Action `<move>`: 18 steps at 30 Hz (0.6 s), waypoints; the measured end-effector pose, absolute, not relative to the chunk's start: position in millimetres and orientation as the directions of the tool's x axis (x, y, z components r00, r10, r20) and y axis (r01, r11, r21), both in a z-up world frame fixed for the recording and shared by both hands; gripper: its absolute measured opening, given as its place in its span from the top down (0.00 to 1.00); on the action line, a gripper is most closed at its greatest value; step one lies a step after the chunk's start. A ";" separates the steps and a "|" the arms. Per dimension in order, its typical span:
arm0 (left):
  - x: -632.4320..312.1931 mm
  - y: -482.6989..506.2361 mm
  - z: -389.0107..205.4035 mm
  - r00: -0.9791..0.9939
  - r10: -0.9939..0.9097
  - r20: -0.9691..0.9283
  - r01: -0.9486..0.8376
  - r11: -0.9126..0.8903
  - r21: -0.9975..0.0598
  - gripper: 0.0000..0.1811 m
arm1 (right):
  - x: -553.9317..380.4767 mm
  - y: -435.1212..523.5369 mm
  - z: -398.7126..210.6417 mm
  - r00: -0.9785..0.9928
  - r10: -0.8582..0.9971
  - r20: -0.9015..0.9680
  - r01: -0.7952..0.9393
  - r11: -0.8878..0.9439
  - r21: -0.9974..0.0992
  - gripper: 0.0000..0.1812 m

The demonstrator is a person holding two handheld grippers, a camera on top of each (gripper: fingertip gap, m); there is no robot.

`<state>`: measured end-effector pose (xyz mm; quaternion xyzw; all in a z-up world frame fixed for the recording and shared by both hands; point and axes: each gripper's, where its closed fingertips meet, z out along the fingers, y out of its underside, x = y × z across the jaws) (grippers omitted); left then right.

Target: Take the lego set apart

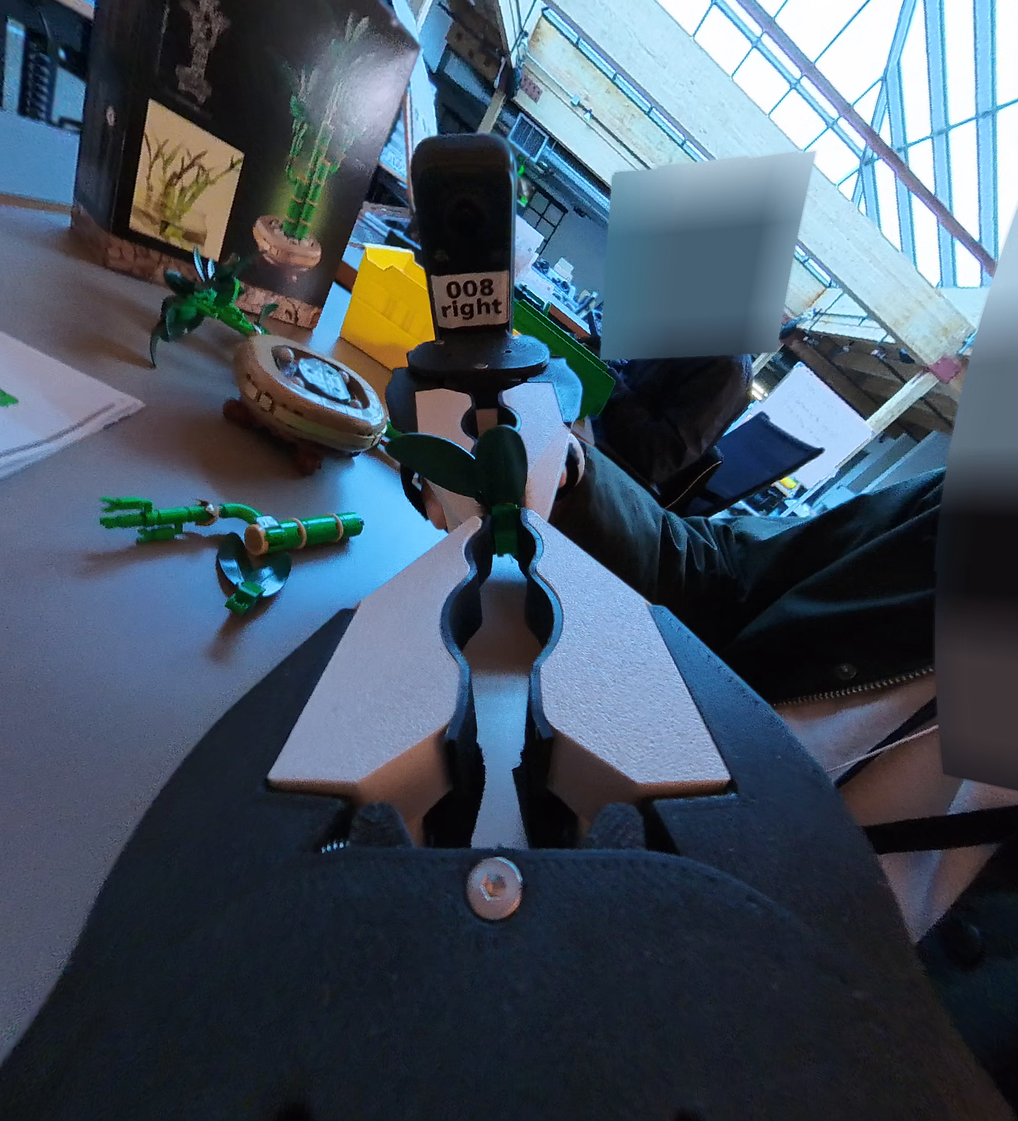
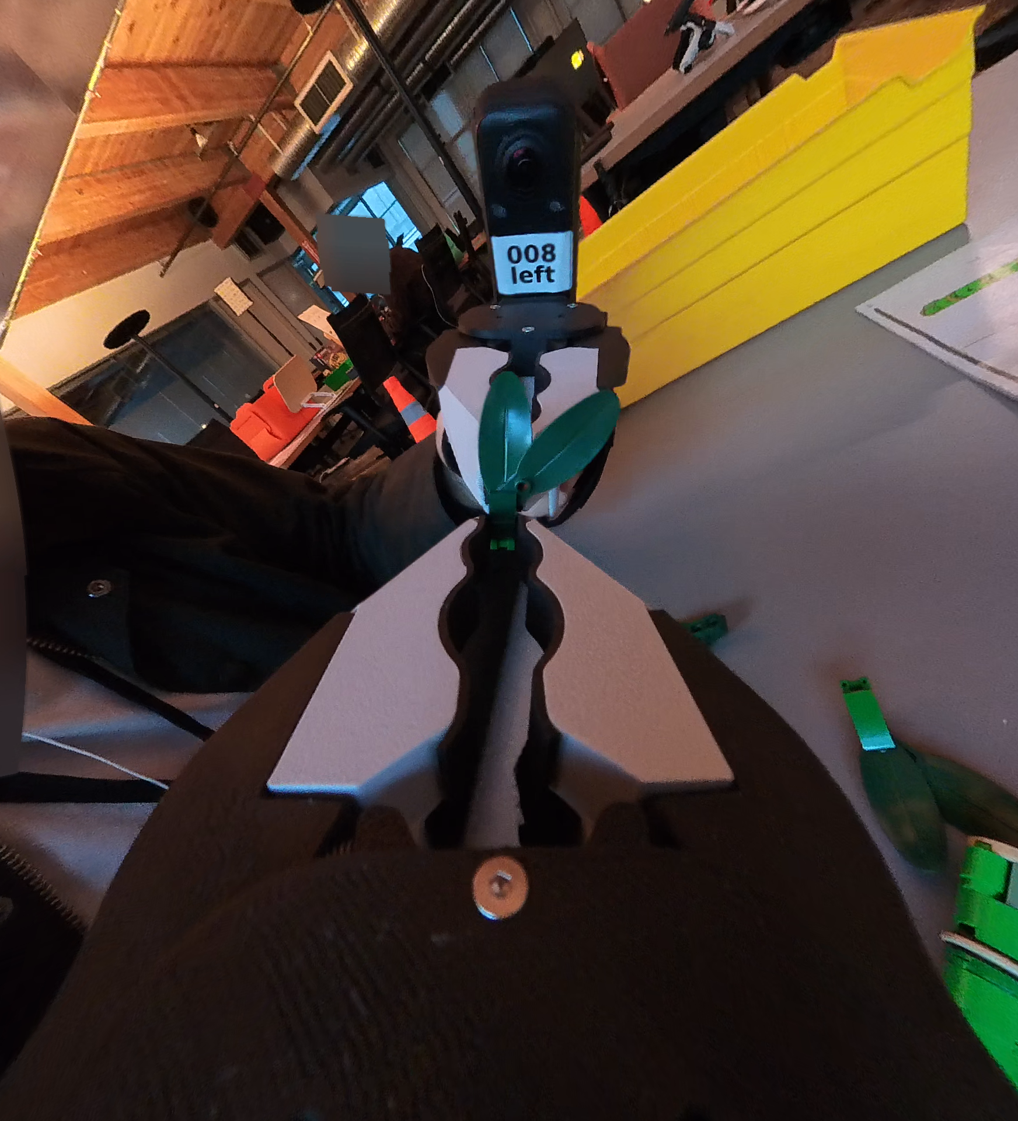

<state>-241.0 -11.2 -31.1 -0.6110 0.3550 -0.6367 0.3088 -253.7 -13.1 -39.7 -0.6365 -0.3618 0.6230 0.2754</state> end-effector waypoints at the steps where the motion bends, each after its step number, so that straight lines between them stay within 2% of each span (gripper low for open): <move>1: -240.9 -11.2 -33.7 -0.064 -0.819 0.570 -0.050 -0.568 -0.822 0.97 | -253.6 -12.7 -41.4 -0.037 0.799 -0.600 0.124 -0.592 -0.796 0.96; 10: -239.6 -9.7 -43.5 -0.006 -0.847 0.532 -0.104 -0.529 -0.842 0.97 | -252.2 -9.8 -48.7 -0.011 0.763 -0.646 0.147 -0.638 -0.756 0.97; 18: -240.4 -16.5 -49.1 -0.030 -0.844 0.535 -0.166 -0.524 -0.835 0.97 | -250.5 -16.3 -52.8 -0.033 0.737 -0.676 0.183 -0.660 -0.729 0.97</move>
